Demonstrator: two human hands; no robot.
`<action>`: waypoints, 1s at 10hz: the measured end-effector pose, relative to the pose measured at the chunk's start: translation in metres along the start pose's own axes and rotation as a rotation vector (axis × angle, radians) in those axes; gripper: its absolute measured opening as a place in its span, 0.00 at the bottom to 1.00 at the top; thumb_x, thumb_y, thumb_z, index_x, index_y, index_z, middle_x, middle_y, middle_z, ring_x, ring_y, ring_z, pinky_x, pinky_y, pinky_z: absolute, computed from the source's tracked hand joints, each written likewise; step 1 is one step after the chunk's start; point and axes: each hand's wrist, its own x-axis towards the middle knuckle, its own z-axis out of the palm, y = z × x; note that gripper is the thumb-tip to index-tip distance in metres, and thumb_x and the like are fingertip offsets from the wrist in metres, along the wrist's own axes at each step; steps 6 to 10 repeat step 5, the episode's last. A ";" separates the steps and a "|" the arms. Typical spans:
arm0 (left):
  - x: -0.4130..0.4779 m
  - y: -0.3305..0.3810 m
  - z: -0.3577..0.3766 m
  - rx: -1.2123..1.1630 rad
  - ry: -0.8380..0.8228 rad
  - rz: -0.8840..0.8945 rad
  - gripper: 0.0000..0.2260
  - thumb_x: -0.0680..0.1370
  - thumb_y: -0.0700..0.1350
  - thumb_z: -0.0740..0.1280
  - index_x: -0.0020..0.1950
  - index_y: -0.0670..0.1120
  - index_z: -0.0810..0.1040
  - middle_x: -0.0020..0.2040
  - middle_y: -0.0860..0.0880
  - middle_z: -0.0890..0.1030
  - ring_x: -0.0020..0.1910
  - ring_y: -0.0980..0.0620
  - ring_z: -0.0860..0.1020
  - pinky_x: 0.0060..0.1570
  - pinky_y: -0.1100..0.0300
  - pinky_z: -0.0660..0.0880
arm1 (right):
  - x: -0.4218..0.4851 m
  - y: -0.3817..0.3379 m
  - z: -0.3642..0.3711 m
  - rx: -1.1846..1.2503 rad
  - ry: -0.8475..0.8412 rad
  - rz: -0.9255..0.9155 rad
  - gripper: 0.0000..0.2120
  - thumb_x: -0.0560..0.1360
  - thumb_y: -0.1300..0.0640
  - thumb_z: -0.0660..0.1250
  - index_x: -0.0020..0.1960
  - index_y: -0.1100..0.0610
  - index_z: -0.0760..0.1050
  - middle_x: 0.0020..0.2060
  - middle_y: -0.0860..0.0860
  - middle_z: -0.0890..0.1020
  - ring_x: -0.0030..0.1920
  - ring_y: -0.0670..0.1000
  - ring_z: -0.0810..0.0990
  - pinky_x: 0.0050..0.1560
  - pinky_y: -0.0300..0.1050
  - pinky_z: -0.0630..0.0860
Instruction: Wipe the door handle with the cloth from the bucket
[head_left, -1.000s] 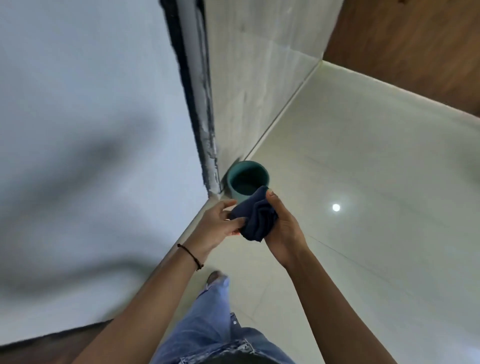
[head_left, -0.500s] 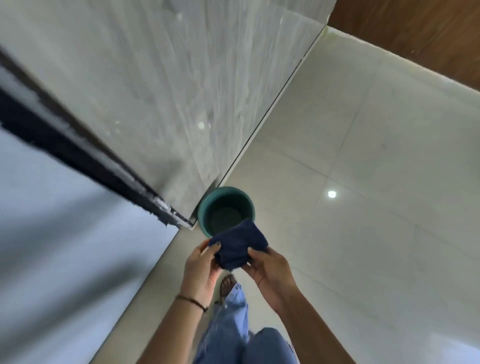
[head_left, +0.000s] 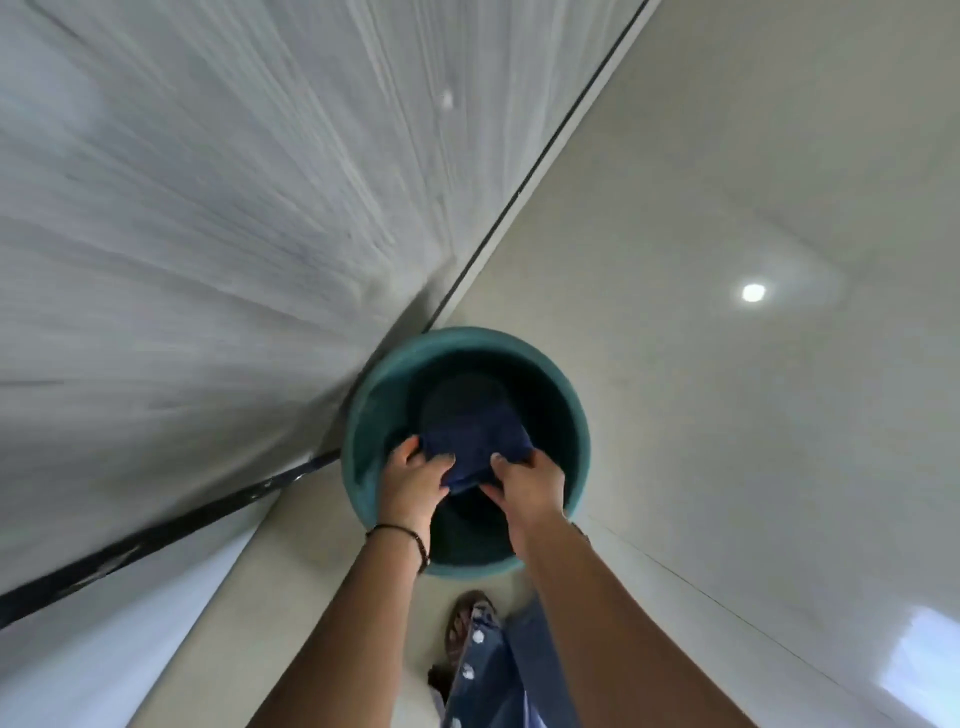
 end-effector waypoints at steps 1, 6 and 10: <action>0.070 -0.023 0.015 0.219 0.105 0.071 0.21 0.74 0.27 0.62 0.67 0.33 0.69 0.60 0.34 0.77 0.54 0.44 0.78 0.48 0.59 0.74 | 0.068 0.015 0.023 -0.007 0.052 0.047 0.22 0.77 0.71 0.62 0.70 0.62 0.68 0.52 0.60 0.78 0.48 0.58 0.77 0.59 0.60 0.76; 0.132 -0.064 0.033 0.386 0.169 0.054 0.26 0.76 0.34 0.64 0.73 0.37 0.61 0.66 0.38 0.74 0.63 0.43 0.74 0.57 0.60 0.70 | 0.137 0.039 0.037 -0.024 0.251 0.104 0.20 0.79 0.66 0.60 0.70 0.65 0.69 0.67 0.61 0.74 0.67 0.60 0.74 0.69 0.53 0.70; 0.132 -0.064 0.033 0.386 0.169 0.054 0.26 0.76 0.34 0.64 0.73 0.37 0.61 0.66 0.38 0.74 0.63 0.43 0.74 0.57 0.60 0.70 | 0.137 0.039 0.037 -0.024 0.251 0.104 0.20 0.79 0.66 0.60 0.70 0.65 0.69 0.67 0.61 0.74 0.67 0.60 0.74 0.69 0.53 0.70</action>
